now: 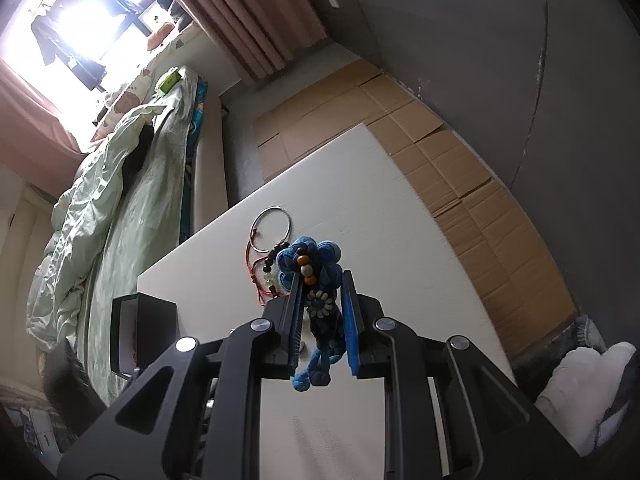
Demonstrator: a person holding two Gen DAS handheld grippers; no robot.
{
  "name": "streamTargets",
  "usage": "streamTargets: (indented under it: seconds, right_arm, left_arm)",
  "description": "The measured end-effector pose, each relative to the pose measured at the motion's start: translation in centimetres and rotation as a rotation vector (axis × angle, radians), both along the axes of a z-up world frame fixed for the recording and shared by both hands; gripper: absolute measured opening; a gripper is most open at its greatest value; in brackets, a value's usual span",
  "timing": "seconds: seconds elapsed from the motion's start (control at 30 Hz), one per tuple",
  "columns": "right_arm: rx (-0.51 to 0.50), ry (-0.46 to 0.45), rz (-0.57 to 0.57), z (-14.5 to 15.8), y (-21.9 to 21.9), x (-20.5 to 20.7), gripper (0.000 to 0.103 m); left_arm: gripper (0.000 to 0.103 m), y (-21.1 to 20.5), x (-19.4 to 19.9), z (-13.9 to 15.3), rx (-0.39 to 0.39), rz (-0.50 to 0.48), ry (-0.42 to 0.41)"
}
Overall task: Organize jewelry
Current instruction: 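Grasp the white butterfly brooch with the left gripper while the right holds the blue figure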
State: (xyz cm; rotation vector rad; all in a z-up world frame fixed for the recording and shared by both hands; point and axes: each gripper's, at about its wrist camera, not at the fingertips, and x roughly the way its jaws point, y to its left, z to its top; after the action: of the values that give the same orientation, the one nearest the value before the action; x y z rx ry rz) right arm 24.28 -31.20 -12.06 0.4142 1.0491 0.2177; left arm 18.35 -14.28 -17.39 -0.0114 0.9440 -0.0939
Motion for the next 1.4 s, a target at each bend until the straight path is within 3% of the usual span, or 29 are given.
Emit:
streamTargets:
  seconds: [0.17,0.27,0.37,0.43,0.73,1.07,1.4]
  right_arm:
    - [0.005,-0.005,-0.005,0.1,-0.5,-0.4,0.019]
    - [0.006,-0.007,-0.002,0.2,-0.5,-0.6,0.019]
    - [0.001,-0.005,0.006,0.1,-0.2,-0.7,0.019]
    - [-0.002,-0.004,0.013,0.1,0.1,-0.9,0.019]
    - [-0.005,-0.008,0.028,0.2,0.7,-1.2,0.019]
    - [0.0,-0.024,0.035,0.4,1.5,-1.7,0.019]
    - [0.038,-0.115,0.064,2.1,3.3,-2.6,0.019]
  left_arm:
    - [0.068,-0.6,-0.1,-1.5,0.066,0.024,-0.004]
    - [0.068,-0.3,-0.1,-1.9,0.066,0.041,-0.014]
    - [0.058,-0.2,-0.1,-1.8,0.066,0.044,-0.021]
    - [0.038,0.3,-0.1,-1.6,0.06,0.064,-0.028]
    - [0.038,1.3,-0.3,-0.7,-0.001,0.034,-0.014]
    - [0.038,3.7,-1.6,4.1,-0.064,0.054,-0.089]
    - [0.038,7.9,-2.9,8.2,-0.101,0.107,-0.154]
